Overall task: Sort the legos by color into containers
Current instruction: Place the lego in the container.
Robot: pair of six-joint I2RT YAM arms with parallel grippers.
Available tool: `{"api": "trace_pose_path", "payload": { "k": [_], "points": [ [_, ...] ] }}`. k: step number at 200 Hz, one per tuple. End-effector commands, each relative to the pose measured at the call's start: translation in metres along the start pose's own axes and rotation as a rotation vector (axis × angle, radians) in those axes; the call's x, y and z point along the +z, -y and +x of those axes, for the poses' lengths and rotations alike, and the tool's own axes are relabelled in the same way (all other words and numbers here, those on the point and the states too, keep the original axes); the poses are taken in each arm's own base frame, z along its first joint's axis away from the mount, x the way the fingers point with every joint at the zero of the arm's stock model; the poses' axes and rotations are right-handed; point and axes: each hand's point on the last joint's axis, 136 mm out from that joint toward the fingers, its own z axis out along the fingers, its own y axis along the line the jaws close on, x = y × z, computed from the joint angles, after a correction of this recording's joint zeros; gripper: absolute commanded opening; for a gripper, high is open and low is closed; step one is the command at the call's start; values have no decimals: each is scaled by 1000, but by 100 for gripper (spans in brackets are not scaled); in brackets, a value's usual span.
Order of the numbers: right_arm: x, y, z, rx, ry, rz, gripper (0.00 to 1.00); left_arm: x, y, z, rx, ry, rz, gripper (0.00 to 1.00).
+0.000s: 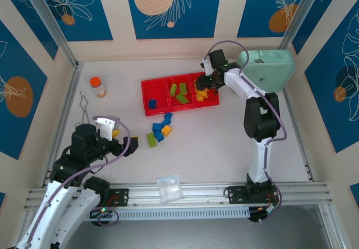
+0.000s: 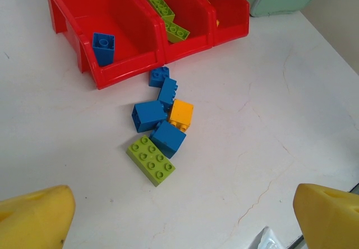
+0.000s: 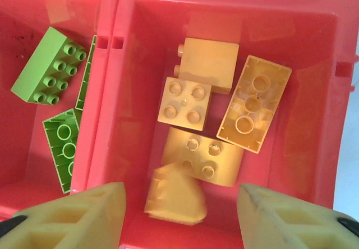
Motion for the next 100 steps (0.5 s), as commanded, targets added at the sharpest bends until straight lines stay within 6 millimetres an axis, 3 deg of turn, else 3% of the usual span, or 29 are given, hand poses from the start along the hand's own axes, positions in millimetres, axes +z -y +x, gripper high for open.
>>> {"api": "trace_pose_path", "payload": {
  "k": [1,53,100],
  "points": [
    [-19,-13,-5,43,1,-58,62,-3,8,-3,29,17,36,99],
    [-56,-50,27,134,-44,-134,84,-2,9,-3,29,16,44,99],
    [-59,-101,77,122,-77,-206,86,-1,17,-2,30,9,94,99]
  ]
}}
